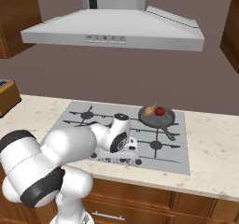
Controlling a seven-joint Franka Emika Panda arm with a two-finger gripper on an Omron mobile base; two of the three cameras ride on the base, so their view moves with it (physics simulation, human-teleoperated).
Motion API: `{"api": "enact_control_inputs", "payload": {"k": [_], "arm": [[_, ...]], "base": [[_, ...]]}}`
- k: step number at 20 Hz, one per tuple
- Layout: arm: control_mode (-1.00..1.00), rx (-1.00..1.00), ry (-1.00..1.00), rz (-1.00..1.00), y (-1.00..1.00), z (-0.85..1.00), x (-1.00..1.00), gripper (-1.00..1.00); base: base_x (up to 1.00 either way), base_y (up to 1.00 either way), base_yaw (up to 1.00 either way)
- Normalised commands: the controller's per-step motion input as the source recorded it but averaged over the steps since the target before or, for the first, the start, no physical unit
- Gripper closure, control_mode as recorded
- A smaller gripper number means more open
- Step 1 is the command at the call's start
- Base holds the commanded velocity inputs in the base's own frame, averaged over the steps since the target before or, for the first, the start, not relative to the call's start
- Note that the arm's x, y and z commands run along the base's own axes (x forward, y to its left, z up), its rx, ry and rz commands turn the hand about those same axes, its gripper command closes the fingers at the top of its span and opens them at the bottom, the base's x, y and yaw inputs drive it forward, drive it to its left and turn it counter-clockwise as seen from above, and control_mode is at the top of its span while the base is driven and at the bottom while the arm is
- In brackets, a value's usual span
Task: Place the pan on the rear right burner on the stove. Then place the tomato and the onion in the pan and turn on the rear right burner.
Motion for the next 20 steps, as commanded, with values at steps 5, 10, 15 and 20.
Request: {"api": "enact_control_inputs", "payload": {"k": [5,10,15,20], "arm": [[-1.0,0.0,0.0,0.0,0.0,0.0,0.0,-1.0],[-1.0,0.0,0.0,0.0,-0.01,0.0,0.0,-1.0],[-1.0,0.0,0.0,0.0,-0.15,0.0,0.0,-1.0],[-1.0,0.0,0.0,0.0,-0.04,0.0,0.0,-1.0]], "base": [[0.0,0.0,0.0],[0.0,0.0,0.0],[0.0,0.0,0.0],[0.0,0.0,0.0]]}}
